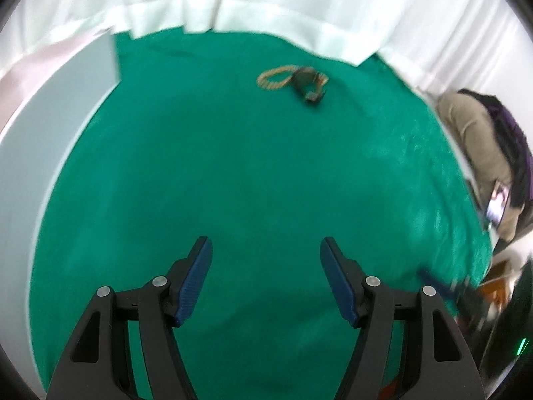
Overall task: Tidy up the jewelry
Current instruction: 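Lower the left tool onto the black wristwatch case and close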
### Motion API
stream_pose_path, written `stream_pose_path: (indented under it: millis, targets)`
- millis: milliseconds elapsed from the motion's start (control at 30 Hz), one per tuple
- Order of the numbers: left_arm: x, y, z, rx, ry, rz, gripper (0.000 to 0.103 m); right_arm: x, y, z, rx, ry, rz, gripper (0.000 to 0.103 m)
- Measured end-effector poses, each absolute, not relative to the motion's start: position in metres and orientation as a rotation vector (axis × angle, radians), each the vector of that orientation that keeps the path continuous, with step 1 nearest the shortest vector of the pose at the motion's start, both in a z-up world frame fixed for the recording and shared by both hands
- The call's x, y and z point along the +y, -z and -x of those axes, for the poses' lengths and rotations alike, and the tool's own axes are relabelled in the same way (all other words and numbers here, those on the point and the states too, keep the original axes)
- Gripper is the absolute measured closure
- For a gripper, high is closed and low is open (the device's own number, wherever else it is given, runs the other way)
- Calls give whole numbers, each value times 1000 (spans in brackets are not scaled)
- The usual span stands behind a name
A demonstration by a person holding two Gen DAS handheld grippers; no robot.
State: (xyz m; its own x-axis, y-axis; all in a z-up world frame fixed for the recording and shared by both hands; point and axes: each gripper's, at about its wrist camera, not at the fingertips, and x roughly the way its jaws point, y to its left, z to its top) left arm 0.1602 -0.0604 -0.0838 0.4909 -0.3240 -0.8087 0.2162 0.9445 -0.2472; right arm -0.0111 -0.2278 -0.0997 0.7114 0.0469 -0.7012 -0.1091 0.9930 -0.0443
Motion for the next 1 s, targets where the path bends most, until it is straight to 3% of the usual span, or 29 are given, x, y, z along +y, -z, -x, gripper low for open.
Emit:
stream_pose_path:
  millis: [367,767,867,900,967,1000]
  targets:
    - [-141,72,-324,941,315,165,34,-250,99,17,718,-114,15,53]
    - [-156,122,-370,996,167,114,43,-261,105,23,703,-154,-16,53]
    - [-162,122,-368,980,152,70,60,-261,106,21,706,-159,-16,53]
    - [-164,122,-367,974,151,58,75,-261,106,21,705,-158,-16,53]
    - [-162,120,-365,971,157,61,82,-262,107,20,707,-159,-17,53]
    - [-159,118,-363,966,164,76,98,-262,106,20,707,-158,-18,53]
